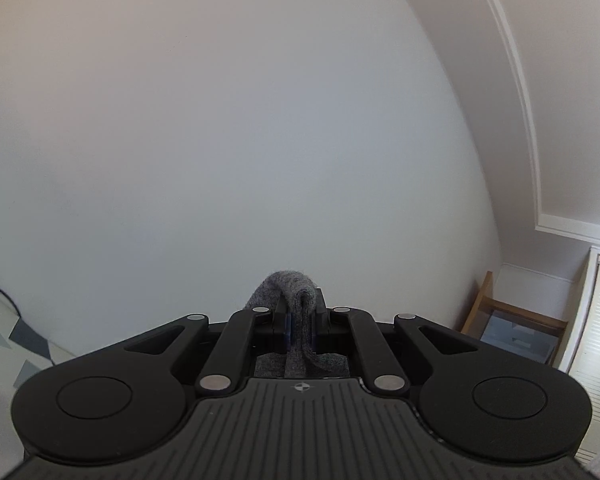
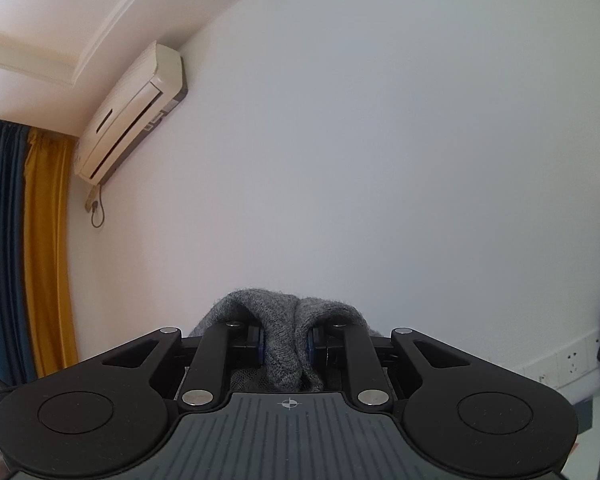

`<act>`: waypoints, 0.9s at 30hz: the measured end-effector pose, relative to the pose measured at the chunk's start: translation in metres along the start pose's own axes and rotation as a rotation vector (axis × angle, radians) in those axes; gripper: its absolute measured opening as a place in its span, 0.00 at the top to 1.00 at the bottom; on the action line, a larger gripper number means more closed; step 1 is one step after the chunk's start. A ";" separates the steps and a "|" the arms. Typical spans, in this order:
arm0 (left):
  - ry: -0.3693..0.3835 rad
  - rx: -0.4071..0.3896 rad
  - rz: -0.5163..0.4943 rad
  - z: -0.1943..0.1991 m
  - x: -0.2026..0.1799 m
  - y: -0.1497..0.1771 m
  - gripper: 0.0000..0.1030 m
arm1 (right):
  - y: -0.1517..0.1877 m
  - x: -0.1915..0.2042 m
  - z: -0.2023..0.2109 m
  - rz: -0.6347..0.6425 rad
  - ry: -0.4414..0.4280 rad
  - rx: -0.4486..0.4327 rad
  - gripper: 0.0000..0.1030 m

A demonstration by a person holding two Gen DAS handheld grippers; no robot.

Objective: Fold clothes
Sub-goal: 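Carry the grey sweater with both grippers toward the patterned table, then lower the grey sweater onto the patterned table with both grippers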

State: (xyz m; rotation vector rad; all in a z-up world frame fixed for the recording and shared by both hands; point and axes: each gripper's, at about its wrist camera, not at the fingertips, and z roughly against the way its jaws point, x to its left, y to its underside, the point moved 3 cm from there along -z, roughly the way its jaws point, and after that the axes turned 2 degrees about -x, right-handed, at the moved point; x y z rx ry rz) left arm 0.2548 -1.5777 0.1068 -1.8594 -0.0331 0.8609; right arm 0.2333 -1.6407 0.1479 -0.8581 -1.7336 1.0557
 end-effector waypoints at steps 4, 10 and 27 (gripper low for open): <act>-0.077 0.068 -0.048 -0.026 0.010 0.031 0.92 | 0.018 -0.029 0.000 0.001 0.072 0.066 0.85; -0.228 0.333 -0.143 -0.090 0.043 0.114 0.91 | 0.093 -0.076 -0.015 0.094 0.265 0.224 0.84; -0.560 0.834 0.005 -0.105 0.140 0.285 0.30 | 0.298 -0.123 -0.004 0.000 0.462 0.796 0.53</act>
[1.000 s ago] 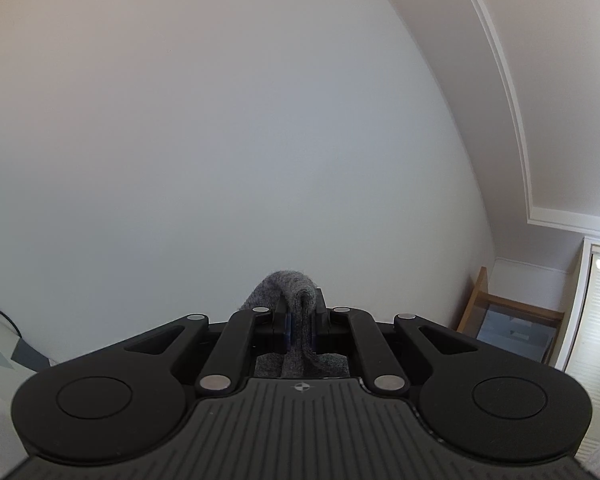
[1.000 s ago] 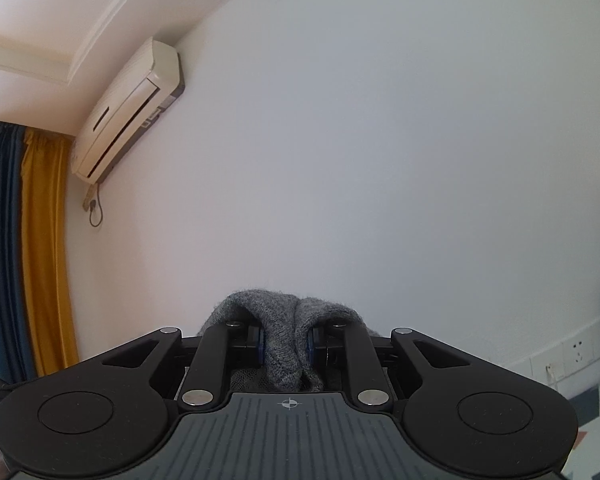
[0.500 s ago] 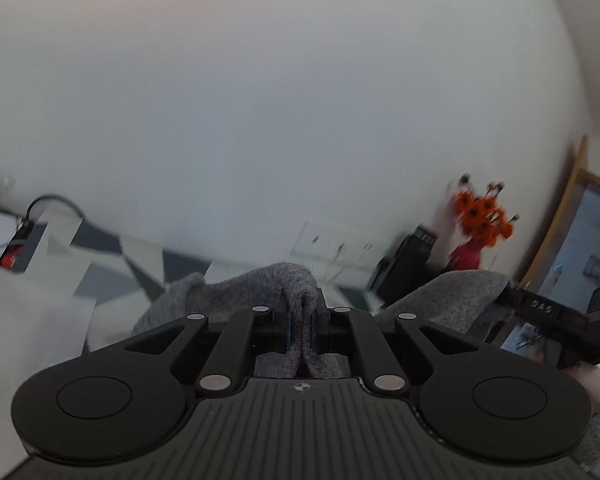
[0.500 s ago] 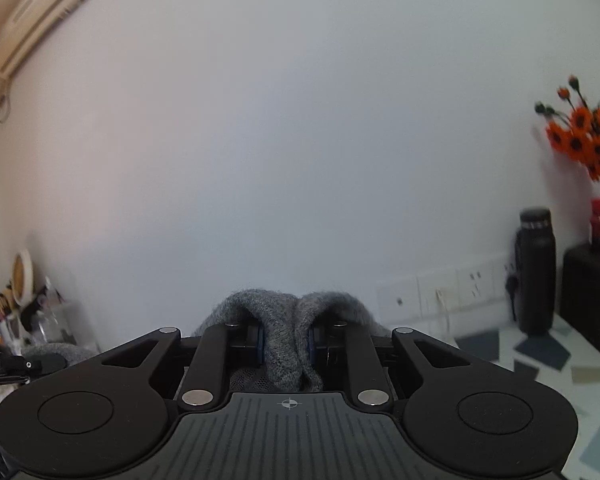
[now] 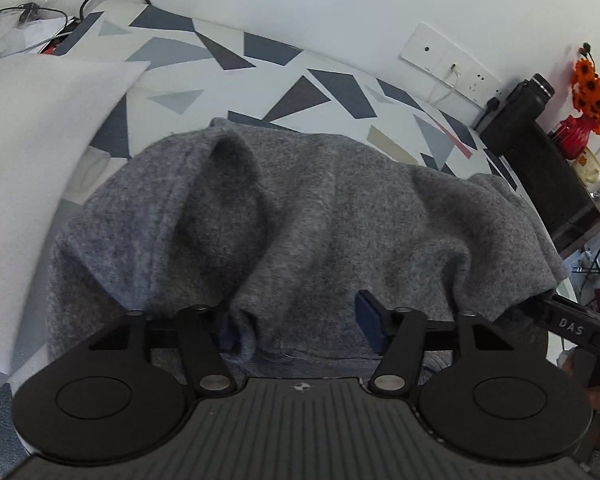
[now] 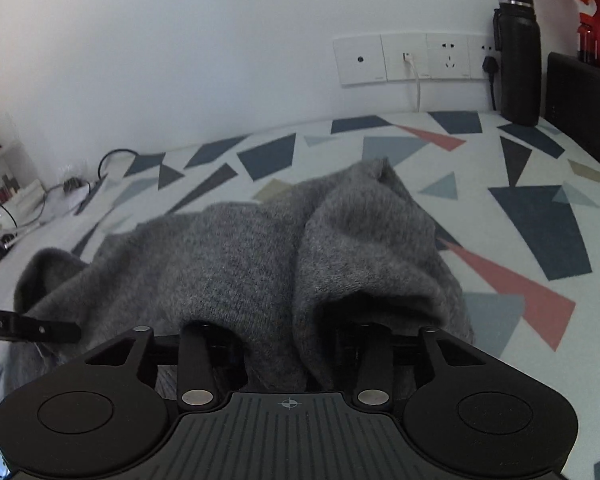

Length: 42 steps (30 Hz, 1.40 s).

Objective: Fold clothes
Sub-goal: 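Lower the grey sweater onto the patterned table with both grippers, then drag the sweater edge across the table with both grippers, spreading it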

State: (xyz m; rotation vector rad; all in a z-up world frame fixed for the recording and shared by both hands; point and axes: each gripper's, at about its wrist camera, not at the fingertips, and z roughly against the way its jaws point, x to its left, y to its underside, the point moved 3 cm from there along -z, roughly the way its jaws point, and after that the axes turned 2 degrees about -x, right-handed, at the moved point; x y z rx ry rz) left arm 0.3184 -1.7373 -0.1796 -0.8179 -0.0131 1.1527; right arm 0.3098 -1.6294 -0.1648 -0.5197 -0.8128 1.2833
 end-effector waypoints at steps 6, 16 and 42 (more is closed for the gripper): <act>-0.025 0.024 -0.098 -0.006 -0.017 0.007 0.05 | 0.028 0.026 -0.015 0.122 0.030 0.051 0.12; -0.129 -0.014 -0.196 -0.015 -0.034 0.019 0.00 | 0.048 0.037 -0.020 0.211 0.044 -0.023 0.01; -0.208 -0.027 -0.260 -0.005 -0.047 0.044 0.00 | 0.051 0.035 -0.019 0.216 0.053 -0.065 0.01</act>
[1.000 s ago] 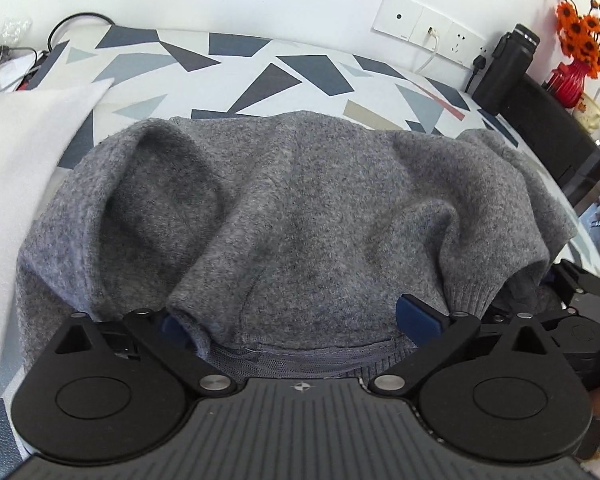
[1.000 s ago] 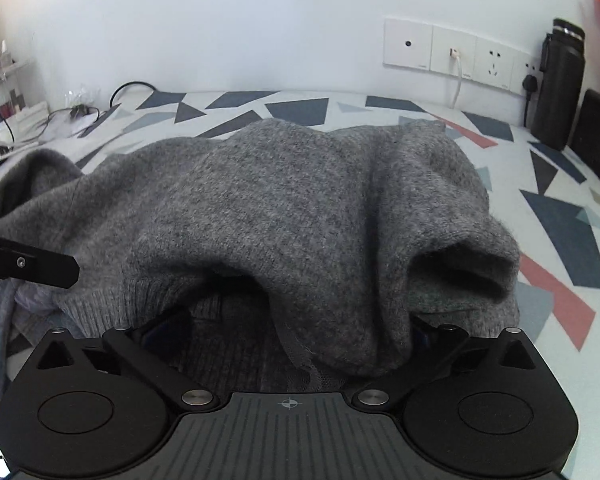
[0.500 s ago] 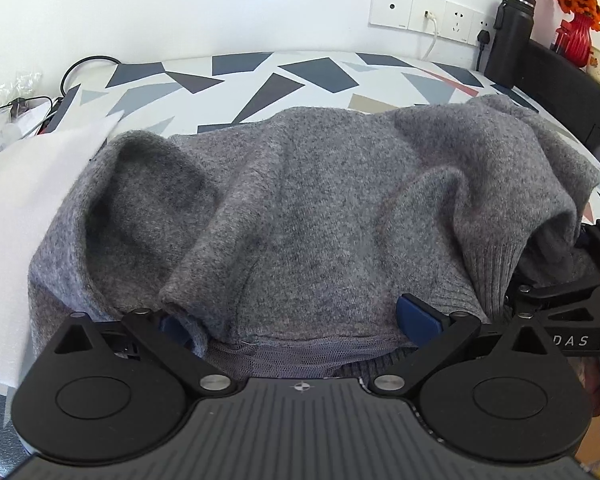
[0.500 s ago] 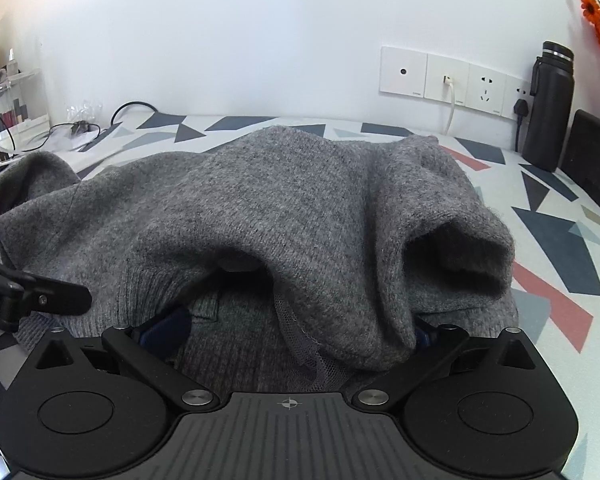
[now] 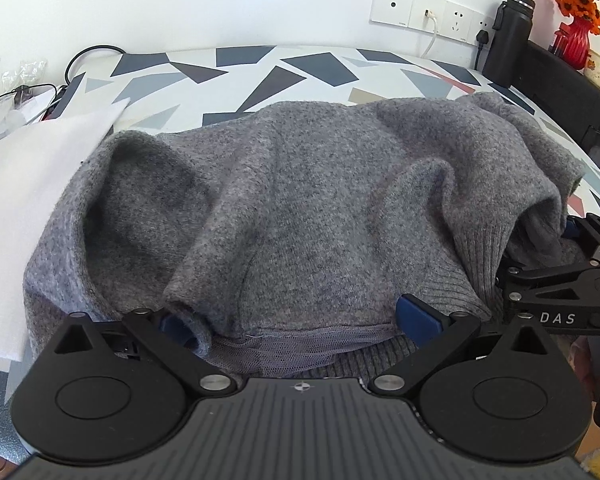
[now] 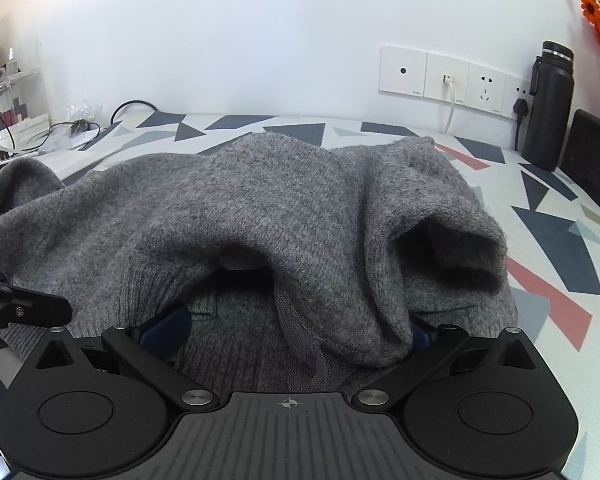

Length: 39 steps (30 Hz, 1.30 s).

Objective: Fold clothes
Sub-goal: 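Drag the sweater edge across the table with both grippers, spreading it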

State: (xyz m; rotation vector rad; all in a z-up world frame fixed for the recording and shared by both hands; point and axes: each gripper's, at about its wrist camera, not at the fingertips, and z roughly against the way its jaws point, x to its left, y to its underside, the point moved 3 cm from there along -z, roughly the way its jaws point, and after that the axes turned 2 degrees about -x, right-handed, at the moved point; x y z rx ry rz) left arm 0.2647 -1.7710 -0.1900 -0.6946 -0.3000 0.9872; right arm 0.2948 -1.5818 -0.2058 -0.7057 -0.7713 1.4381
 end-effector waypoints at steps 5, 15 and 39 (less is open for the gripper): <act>-0.005 0.003 -0.007 0.002 -0.002 0.003 0.00 | 0.001 0.000 0.001 0.000 0.002 0.003 0.01; 0.003 0.013 -0.027 0.002 -0.002 0.002 0.00 | 0.005 0.001 0.004 0.000 0.004 -0.012 0.01; 0.195 -0.109 -0.041 0.027 0.041 -0.023 0.00 | -0.014 0.000 -0.004 0.006 0.004 0.130 0.01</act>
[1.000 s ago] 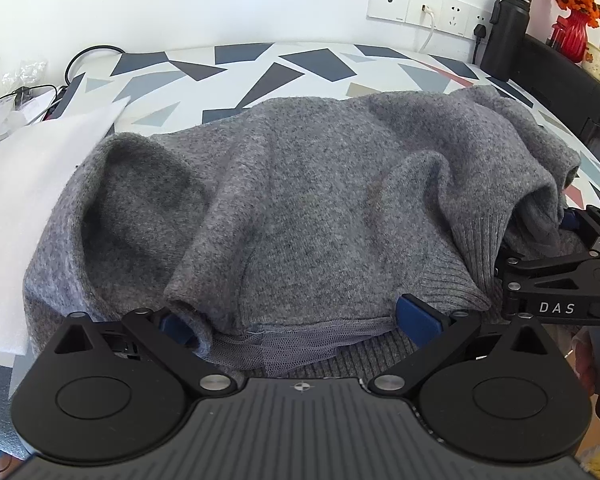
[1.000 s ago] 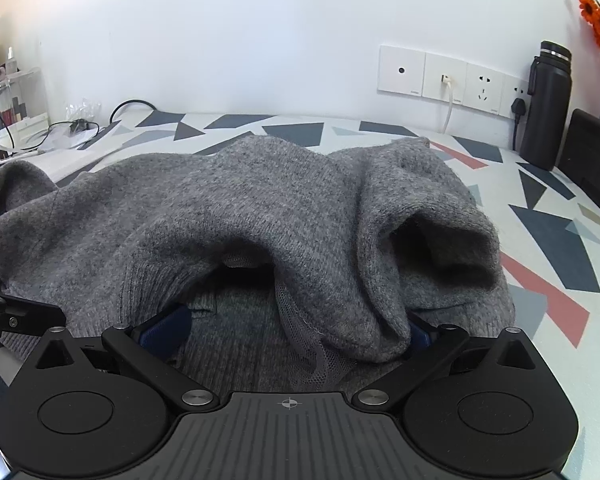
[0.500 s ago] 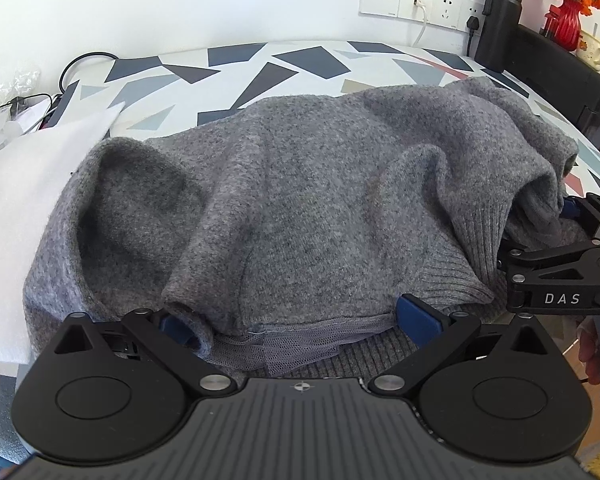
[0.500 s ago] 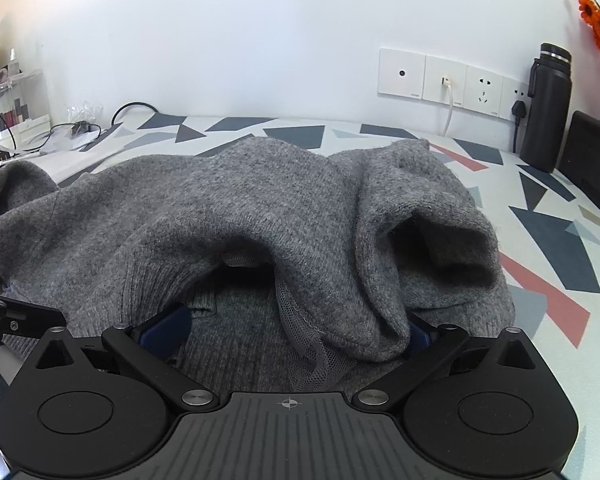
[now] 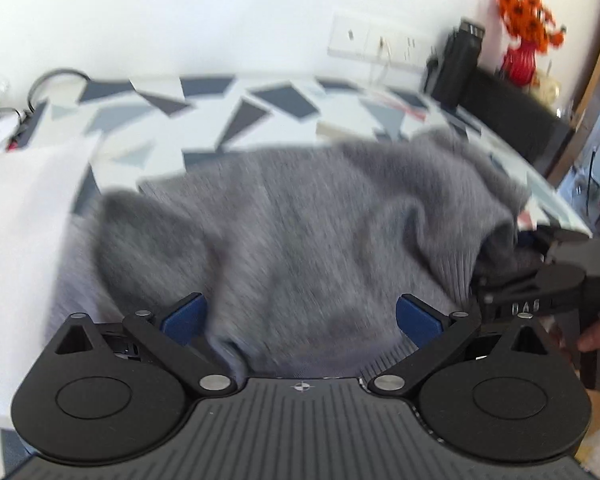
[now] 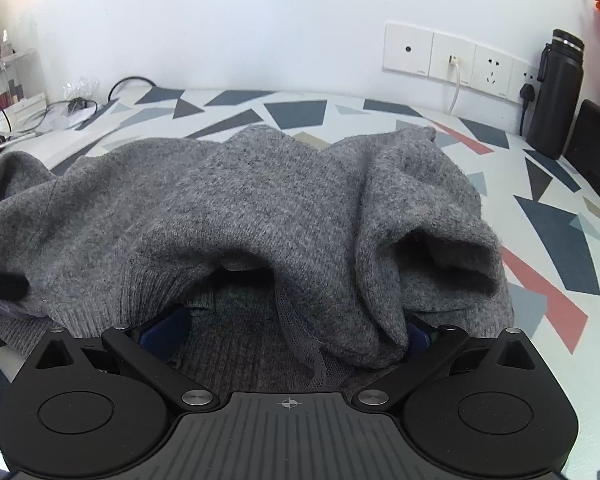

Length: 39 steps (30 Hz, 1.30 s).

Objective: Fold clothes
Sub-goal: 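Drag the sweater edge across the table with both grippers, spreading it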

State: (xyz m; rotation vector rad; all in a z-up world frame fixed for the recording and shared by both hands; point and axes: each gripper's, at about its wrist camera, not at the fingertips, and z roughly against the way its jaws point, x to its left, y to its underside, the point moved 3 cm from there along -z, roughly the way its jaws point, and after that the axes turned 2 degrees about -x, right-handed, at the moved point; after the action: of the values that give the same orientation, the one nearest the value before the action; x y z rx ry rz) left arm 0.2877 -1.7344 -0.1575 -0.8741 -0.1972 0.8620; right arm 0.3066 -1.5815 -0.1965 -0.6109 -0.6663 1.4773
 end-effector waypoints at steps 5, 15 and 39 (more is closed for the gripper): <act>0.014 -0.096 0.027 0.017 0.021 -0.025 0.00 | -0.023 0.001 -0.009 -0.013 0.018 0.179 0.01; 0.095 -0.076 0.147 0.016 0.055 -0.034 0.00 | -0.046 0.002 -0.007 -0.139 0.024 0.318 0.01; 0.119 0.031 0.138 -0.015 0.086 -0.009 0.00 | -0.044 0.019 -0.014 -0.123 0.114 0.371 0.01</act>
State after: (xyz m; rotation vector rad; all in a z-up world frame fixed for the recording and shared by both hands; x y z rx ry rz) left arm 0.3567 -1.6838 -0.1762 -0.9147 -0.0200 0.9353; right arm 0.3467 -1.5624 -0.1731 -0.3573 -0.3223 1.3941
